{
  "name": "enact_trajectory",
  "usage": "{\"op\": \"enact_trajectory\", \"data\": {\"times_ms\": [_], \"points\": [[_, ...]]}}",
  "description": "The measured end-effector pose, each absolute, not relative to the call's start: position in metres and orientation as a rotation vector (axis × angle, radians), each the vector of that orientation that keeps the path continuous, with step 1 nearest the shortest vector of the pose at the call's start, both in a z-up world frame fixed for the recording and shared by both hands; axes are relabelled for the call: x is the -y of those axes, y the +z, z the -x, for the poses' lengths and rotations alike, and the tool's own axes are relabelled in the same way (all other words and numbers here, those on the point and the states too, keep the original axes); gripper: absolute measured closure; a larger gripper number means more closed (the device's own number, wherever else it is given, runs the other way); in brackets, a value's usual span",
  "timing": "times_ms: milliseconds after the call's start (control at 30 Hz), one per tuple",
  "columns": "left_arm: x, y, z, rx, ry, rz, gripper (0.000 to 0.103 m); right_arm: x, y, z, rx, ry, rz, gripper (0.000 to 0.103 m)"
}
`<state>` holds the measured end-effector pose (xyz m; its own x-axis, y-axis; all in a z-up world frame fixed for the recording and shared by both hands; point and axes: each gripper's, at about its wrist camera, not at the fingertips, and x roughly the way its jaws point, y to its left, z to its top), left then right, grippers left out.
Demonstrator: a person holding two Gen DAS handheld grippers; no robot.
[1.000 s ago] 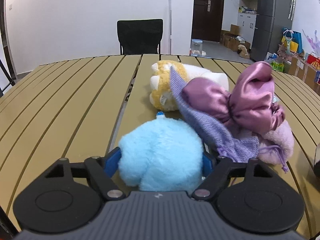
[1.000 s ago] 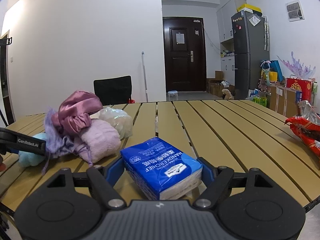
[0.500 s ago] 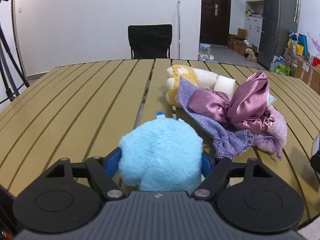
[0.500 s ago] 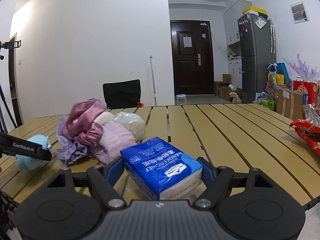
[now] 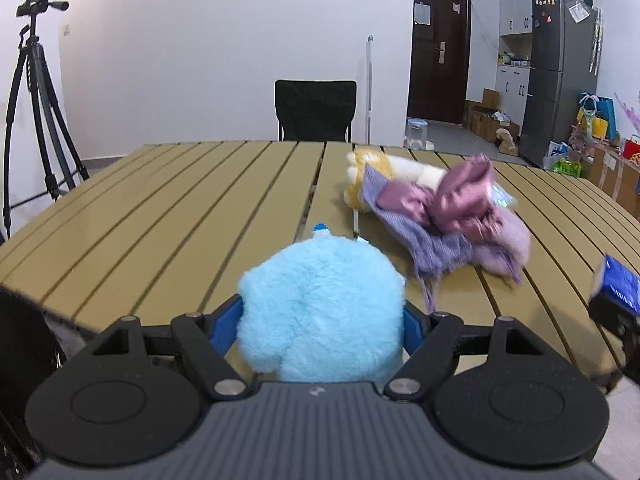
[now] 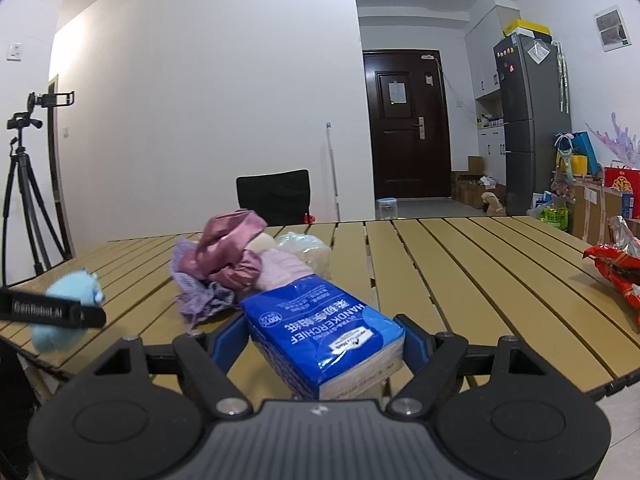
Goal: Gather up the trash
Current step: 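Carry the plush and tissue pack down toward the black bin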
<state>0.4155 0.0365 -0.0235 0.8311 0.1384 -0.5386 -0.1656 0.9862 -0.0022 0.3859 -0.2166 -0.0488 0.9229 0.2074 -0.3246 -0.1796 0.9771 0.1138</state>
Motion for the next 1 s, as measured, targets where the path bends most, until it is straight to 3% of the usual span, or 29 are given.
{"op": "enact_trajectory", "data": {"times_ms": [333,1000], "points": [[-0.036,-0.034,-0.355,-0.564,0.147,0.051,0.026,0.211,-0.047,-0.34,-0.319,0.218,-0.062,0.025],[-0.026,-0.07,-0.291,-0.669,0.124,0.052,0.026,0.191,-0.091,-0.271,-0.457,0.277,-0.008,0.025]]}}
